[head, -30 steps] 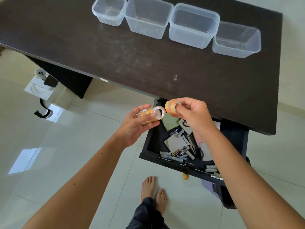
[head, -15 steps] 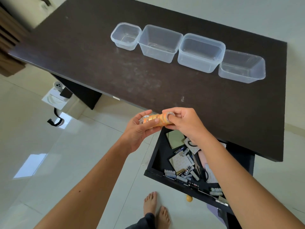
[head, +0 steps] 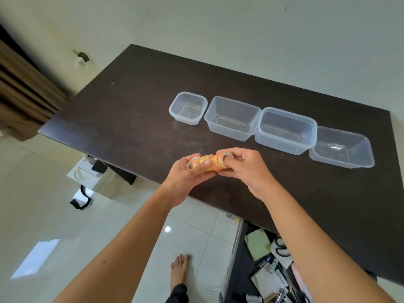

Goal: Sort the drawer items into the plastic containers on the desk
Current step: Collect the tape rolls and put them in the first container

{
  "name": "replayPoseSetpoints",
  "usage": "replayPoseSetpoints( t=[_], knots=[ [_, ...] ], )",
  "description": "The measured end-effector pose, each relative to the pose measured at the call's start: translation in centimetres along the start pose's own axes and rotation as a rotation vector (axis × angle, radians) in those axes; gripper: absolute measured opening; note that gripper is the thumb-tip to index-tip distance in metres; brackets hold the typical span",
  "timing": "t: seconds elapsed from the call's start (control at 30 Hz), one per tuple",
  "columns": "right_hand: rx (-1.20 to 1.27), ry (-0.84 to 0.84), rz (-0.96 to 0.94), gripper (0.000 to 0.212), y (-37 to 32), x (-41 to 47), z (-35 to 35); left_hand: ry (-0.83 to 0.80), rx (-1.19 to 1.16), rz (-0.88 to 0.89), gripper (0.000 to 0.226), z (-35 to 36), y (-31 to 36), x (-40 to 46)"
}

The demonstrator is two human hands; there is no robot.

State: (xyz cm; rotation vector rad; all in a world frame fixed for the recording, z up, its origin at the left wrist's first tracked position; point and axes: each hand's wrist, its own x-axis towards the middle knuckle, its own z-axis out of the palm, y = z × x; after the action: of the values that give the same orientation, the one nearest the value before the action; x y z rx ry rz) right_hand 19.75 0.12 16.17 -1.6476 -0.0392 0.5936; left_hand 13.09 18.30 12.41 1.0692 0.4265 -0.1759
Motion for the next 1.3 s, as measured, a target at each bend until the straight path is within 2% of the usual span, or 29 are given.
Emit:
replayPoseSetpoints(
  t=[0.13, 0.27, 0.37, 0.47, 0.5, 0.63, 0.73, 0.87, 0.93, 1.0, 1.13, 1.3],
  knots=[
    [0.015, 0.034, 0.023, 0.018, -1.9, 4.1, 3.0, -0.002, 0.014, -0.016, 0.081, -3.2, 3.5, 3.4],
    [0.043, 0.06, 0.051, 0.014, -3.1, 8.0, 5.3, 0.013, 0.059, -0.046, 0.083, -5.8, 6.2, 6.8],
    [0.04, 0.081, 0.047, 0.016, -4.2, 11.2, 6.4, -0.007, 0.127, -0.027, 0.064, -7.0, 8.3, 9.6],
    [0.065, 0.108, 0.04, 0.016, -5.6, 14.2, 7.1, 0.041, 0.148, -0.005, 0.084, -7.5, 10.4, 12.5],
    [0.066, 0.118, 0.041, 0.016, -6.1, 15.1, 7.2, 0.046, 0.156, 0.001, 0.084, -7.5, 11.2, 13.3],
    [0.057, 0.156, 0.078, 0.018, -7.5, 18.2, 7.4, 0.027, 0.222, 0.019, 0.045, -7.4, 13.4, 16.7],
    [0.023, 0.183, 0.104, 0.018, -8.0, 20.2, 7.3, 0.045, 0.255, 0.023, 0.029, -7.2, 14.4, 18.7],
    [-0.124, 0.235, 0.1, 0.021, -7.7, 22.3, 7.5, 0.07, 0.338, 0.017, 0.022, -7.0, 15.4, 19.9],
    [-0.202, 0.273, 0.084, 0.026, -7.3, 23.0, 7.6, 0.084, 0.352, 0.005, 0.029, -6.9, 15.5, 20.0],
    [-0.214, 0.285, 0.08, 0.021, -7.1, 23.1, 7.7, 0.109, 0.352, -0.005, 0.034, -7.0, 15.3, 20.0],
    [-0.197, 0.281, 0.094, 0.037, -6.7, 23.1, 7.8, 0.147, 0.328, -0.034, 0.025, -7.3, 15.3, 19.8],
    [-0.154, 0.289, 0.093, 0.036, -7.0, 22.8, 8.1, 0.156, 0.28, -0.03, 0.02, -7.5, 15.4, 19.4]
  ],
)
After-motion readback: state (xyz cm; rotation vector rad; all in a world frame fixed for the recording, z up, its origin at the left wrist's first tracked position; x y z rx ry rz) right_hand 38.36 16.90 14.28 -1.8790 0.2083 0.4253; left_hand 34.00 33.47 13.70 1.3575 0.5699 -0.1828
